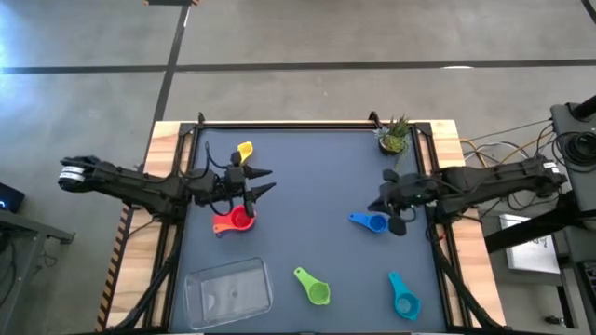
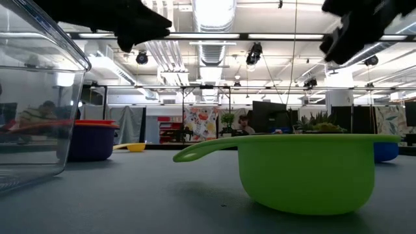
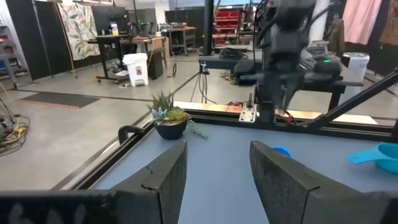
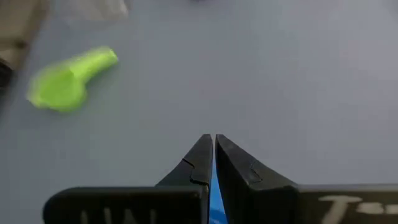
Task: Nest measuring cups in basket
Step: Stack the light blue measuring cup on top of the red measuring cup
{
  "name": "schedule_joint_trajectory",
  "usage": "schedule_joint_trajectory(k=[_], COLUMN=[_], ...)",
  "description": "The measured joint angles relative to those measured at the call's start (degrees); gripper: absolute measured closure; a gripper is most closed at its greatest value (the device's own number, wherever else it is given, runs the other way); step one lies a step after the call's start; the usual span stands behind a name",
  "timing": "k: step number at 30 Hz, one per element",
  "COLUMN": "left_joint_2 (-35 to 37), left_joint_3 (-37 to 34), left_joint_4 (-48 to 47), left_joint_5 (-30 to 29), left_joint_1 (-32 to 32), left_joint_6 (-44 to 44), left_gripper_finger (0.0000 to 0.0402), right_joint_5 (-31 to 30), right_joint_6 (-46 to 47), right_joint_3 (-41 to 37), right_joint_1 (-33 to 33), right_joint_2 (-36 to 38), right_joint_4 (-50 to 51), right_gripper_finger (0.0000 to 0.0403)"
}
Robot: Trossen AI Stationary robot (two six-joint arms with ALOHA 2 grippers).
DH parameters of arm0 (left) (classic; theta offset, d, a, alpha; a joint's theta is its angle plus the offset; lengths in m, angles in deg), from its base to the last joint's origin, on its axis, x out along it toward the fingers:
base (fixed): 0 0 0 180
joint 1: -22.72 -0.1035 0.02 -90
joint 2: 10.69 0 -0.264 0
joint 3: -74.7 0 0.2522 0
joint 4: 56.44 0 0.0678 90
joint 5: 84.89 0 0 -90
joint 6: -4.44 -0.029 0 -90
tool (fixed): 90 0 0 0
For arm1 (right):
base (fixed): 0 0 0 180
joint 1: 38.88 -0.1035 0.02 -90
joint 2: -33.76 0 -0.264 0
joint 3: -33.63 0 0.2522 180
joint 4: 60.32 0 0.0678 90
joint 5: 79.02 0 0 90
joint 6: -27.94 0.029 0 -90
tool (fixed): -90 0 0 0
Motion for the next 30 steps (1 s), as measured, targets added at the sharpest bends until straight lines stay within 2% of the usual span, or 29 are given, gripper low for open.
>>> schedule_joint_trajectory(k=[8,14,20,26,30], left_joint_2=[3.59,4.82,3.89,2.96,2.94], left_joint_3=[-6.91,-5.99,-4.52,-4.79,-4.79], left_joint_4=[6.21,6.44,6.33,6.34,6.36], left_joint_5=[-0.11,-0.17,-0.13,0.02,6.79], left_joint_1=[0.0,0.01,0.0,-1.67,-4.4], left_joint_6=[0.64,-0.16,-2.57,-2.42,-2.36], left_gripper_finger=[0.0243,0.0243,0.0243,0.0243,0.0243], right_joint_5=[-0.7,-4.88,-5.31,-7.73,-7.36], right_joint_6=[12.53,19.92,28.02,33.99,38.42], right_joint_3=[0.01,0.64,0.71,6.04,10.28], right_joint_1=[-10.27,-18.04,-22.78,-25.67,-27.85], right_joint_2=[-2.62,-6.48,-11.52,-18.44,-22.32], right_joint_4=[3.67,2.94,4.54,9.55,13.79], right_gripper_finger=[0.0394,0.0394,0.0394,0.0394,0.0394])
